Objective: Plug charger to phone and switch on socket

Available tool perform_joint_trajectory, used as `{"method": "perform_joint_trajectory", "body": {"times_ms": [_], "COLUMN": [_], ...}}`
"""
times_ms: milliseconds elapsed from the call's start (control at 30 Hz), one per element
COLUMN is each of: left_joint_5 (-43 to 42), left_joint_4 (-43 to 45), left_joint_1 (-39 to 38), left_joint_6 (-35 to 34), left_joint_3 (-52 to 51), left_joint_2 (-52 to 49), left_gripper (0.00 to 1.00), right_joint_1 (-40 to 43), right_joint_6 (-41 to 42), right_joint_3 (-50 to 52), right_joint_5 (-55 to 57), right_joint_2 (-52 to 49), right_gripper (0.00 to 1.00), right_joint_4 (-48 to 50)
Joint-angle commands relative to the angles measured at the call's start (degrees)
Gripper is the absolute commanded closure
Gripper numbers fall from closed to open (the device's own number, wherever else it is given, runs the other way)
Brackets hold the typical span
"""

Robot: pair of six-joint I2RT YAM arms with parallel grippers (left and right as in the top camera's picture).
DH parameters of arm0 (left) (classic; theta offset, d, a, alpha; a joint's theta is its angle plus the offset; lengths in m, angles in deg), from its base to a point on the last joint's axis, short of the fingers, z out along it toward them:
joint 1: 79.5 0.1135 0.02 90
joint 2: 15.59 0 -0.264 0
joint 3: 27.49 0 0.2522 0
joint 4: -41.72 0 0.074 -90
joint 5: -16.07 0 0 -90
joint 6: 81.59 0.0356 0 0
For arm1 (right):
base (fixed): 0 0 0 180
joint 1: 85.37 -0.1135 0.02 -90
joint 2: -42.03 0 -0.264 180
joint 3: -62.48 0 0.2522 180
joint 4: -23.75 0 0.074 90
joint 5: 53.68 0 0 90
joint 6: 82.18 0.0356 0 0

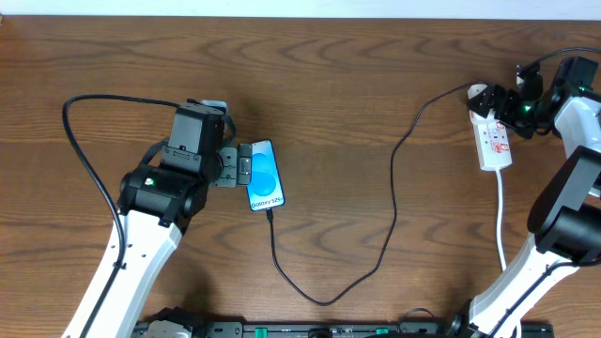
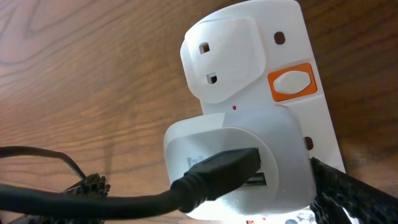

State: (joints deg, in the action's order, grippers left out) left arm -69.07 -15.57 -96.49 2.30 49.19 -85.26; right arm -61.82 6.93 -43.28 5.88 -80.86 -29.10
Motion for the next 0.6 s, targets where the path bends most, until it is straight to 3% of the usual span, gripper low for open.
{"method": "perform_joint_trajectory", "body": {"times_ms": [0,567], "left_joint_5": [0.76,0.76], "left_joint_4": [-0.17,-0.17], "left_joint_1": [-0.13,-0.13], "left_joint_6": [0.5,0.5], "left_joint_3": [0.0,0.0], "left_joint_2": [0.0,0.0], "left_gripper": [0.02,0.02], "right_joint_1": [-0.13,-0.24], "right_joint_6": [-0.92,-7.85], "right_joint_3": [-1.33,-2.08], "right_joint_5": [-2.47,-3.39], "right_joint_2": [-1.14,-1.14], "right_gripper": [0.01,0.01], "right_joint_4": [-0.96,-2.36]}}
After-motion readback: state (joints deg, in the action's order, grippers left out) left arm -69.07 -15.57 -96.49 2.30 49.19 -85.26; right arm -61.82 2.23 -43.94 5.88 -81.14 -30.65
